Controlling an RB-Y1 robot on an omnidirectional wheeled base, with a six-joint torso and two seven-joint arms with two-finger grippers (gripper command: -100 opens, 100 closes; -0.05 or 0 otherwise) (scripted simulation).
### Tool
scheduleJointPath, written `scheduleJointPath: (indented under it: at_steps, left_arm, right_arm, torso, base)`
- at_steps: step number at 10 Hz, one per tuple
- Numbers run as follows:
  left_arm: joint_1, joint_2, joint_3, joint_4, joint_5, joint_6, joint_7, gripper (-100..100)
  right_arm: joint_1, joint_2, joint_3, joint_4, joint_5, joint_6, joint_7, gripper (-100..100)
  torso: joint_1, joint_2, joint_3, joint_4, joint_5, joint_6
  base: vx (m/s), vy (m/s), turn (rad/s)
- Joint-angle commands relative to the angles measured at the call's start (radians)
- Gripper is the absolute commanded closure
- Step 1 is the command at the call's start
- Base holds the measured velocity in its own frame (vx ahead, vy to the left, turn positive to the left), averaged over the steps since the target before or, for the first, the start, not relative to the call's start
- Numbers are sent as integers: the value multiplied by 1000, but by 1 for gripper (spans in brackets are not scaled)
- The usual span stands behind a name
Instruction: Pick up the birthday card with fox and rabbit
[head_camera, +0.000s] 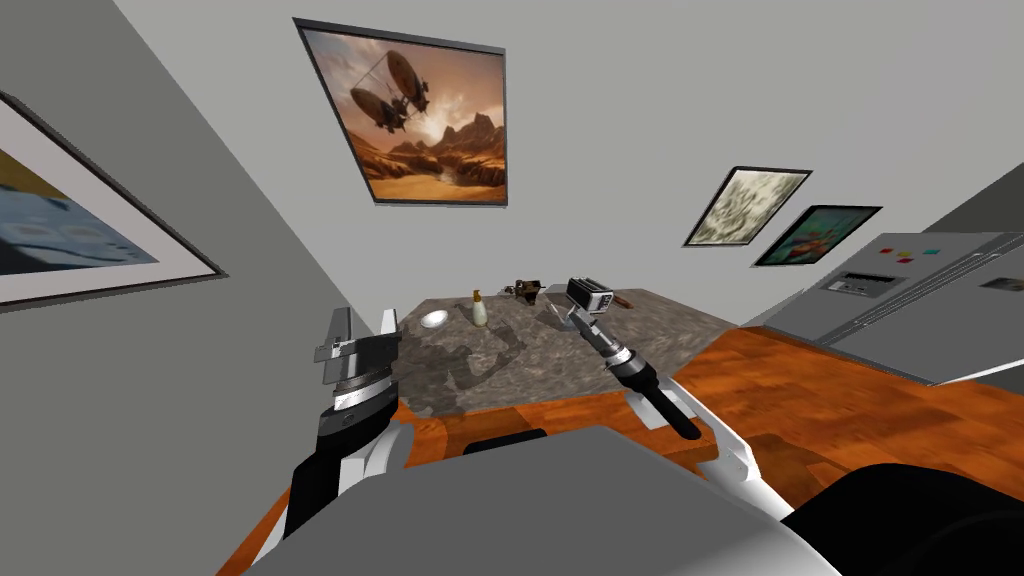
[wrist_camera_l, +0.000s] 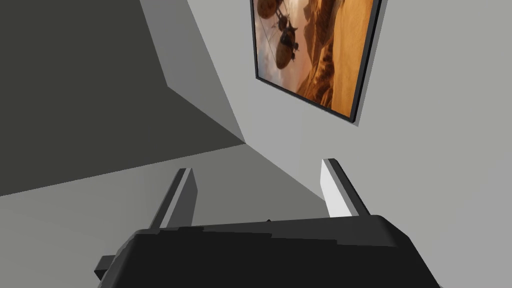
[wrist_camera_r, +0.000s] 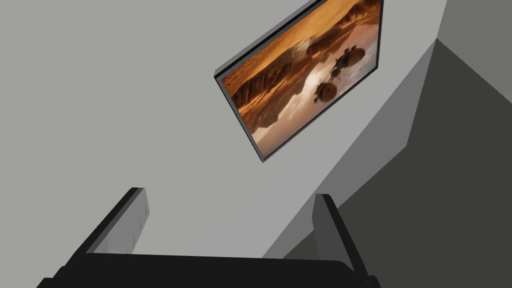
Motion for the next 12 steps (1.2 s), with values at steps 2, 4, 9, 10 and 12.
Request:
scheduleJointPath:
  at_steps: [2, 4, 9, 10, 12]
  left_arm:
    - [0, 0, 0, 0, 0, 0, 0, 0]
    - [0, 0, 0, 0, 0, 0, 0, 0]
    - [0, 0, 0, 0, 0, 0, 0, 0]
    - [0, 0, 0, 0, 0, 0, 0, 0]
    - [0, 0, 0, 0, 0, 0, 0, 0]
  right_arm:
    - [-9, -77, -14, 64, 64, 0, 54, -100]
    - [-12, -132, -20, 95, 95, 0, 78, -100]
    - [-23, -251, -36, 191, 192, 2, 147, -100]
    - [-27, -288, -40, 224, 225, 3, 169, -100]
    - [-31, -328, -44, 256, 258, 5, 190, -100]
  torso:
    - [-1, 0, 0, 0, 0, 0]
    - [-1, -1, 0, 0, 0, 0]
    - [-2, -3, -2, -1, -1, 0]
    - [-2, -3, -2, -1, -1, 0]
    - [-3, -3, -2, -1, -1, 0]
  base:
    - [-38, 32, 71]
    - [-22, 26, 48]
    - [-4, 15, 60]
    - [8, 5, 57]
    - [10, -2, 39]
